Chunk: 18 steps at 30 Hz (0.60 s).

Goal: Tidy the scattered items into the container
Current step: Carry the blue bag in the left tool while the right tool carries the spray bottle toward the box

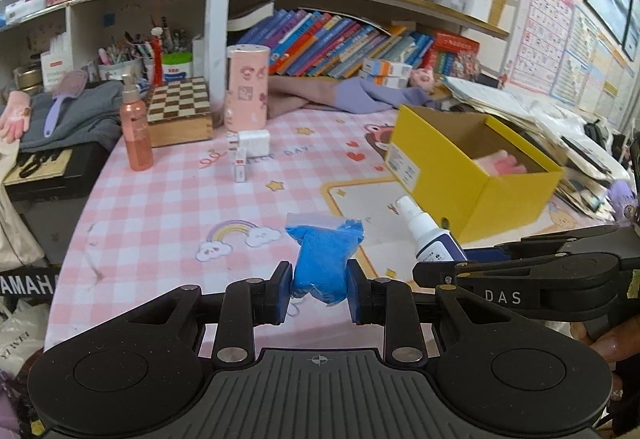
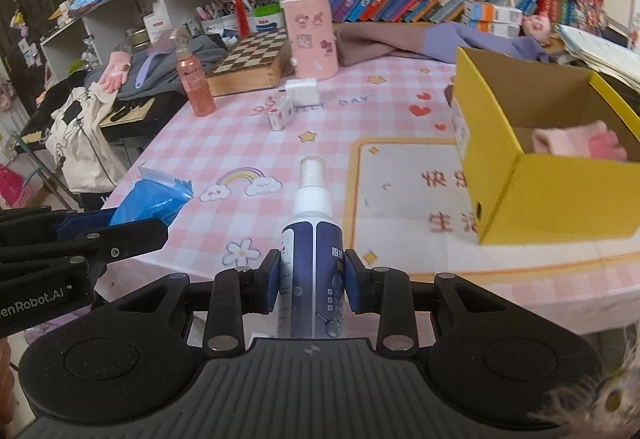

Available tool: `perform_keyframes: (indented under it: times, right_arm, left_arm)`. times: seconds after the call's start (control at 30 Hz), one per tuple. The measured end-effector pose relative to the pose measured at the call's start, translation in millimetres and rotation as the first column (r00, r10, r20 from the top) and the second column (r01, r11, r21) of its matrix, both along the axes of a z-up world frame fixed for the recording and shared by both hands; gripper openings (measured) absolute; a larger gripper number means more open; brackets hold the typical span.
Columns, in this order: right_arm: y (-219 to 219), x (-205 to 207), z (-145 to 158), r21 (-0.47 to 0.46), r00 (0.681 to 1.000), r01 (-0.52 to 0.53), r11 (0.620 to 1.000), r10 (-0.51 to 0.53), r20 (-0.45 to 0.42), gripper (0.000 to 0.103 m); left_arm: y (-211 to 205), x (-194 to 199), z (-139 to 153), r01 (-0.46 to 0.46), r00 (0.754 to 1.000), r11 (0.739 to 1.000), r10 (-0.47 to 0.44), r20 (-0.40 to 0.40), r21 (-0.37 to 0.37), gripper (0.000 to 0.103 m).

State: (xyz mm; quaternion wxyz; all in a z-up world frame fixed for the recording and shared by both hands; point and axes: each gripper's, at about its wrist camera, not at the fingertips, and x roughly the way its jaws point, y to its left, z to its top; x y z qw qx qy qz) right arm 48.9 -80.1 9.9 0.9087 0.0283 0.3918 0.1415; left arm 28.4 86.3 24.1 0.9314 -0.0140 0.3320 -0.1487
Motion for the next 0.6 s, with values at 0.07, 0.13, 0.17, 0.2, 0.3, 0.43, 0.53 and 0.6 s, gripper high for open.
perform_keyframes:
  times: [0.07, 0.13, 0.17, 0.2, 0.3, 0.43, 0.53, 0.6]
  right_arm:
    - [-4.5, -5.0, 0.1, 0.002, 1.000, 0.019, 1.000, -0.019, -0.002, 0.030]
    - [-8.5, -9.7, 0.5, 0.001, 0.999, 0.033, 0.999, -0.033, -0.001, 0.030]
    - [-10.4, -12.0, 0.5, 0.000, 0.999, 0.039, 0.999, -0.039, -0.002, 0.030]
    - [-12.7, -14.3, 0.3, -0.001, 0.999, 0.047, 0.999, -0.047, -0.003, 0.030]
    - [-21.2, -19.9, -0.6, -0.005, 0.997, 0.074, 0.997, -0.074, -0.009, 0.030]
    - [-34.2, -26.4, -1.3, -0.007, 0.993, 0.118, 0.993, -0.118, -0.015, 0.030]
    - [-43.0, -30.8, -1.5, -0.009, 0.989, 0.148, 0.989, -0.148, -0.017, 0.030]
    - [-49.4, -34.3, -1.5, -0.011, 0.986, 0.168, 0.986, -0.168, -0.017, 0.030]
  left_arm:
    - [-3.8, -2.3, 0.5, 0.018, 1.000, 1.000, -0.018, 0.000, 0.001, 0.027]
    - [-6.8, -3.5, 0.6, 0.032, 1.000, 1.000, -0.032, 0.001, 0.001, 0.027]
    - [-8.9, -3.5, 0.4, 0.040, 0.999, 0.999, -0.040, 0.000, -0.001, 0.027]
    - [-11.2, -3.9, -0.3, 0.049, 0.999, 0.999, -0.049, -0.002, -0.002, 0.027]
    - [-19.8, -4.4, -2.7, 0.077, 0.997, 0.997, -0.077, -0.007, -0.006, 0.027]
    - [-31.9, -3.0, -4.3, 0.122, 0.992, 0.993, -0.122, -0.012, -0.008, 0.027]
    - [-41.1, -2.1, -5.0, 0.156, 0.988, 0.988, -0.156, -0.014, -0.009, 0.027]
    - [-47.3, -1.3, -5.6, 0.178, 0.984, 0.984, -0.178, -0.016, -0.010, 0.027]
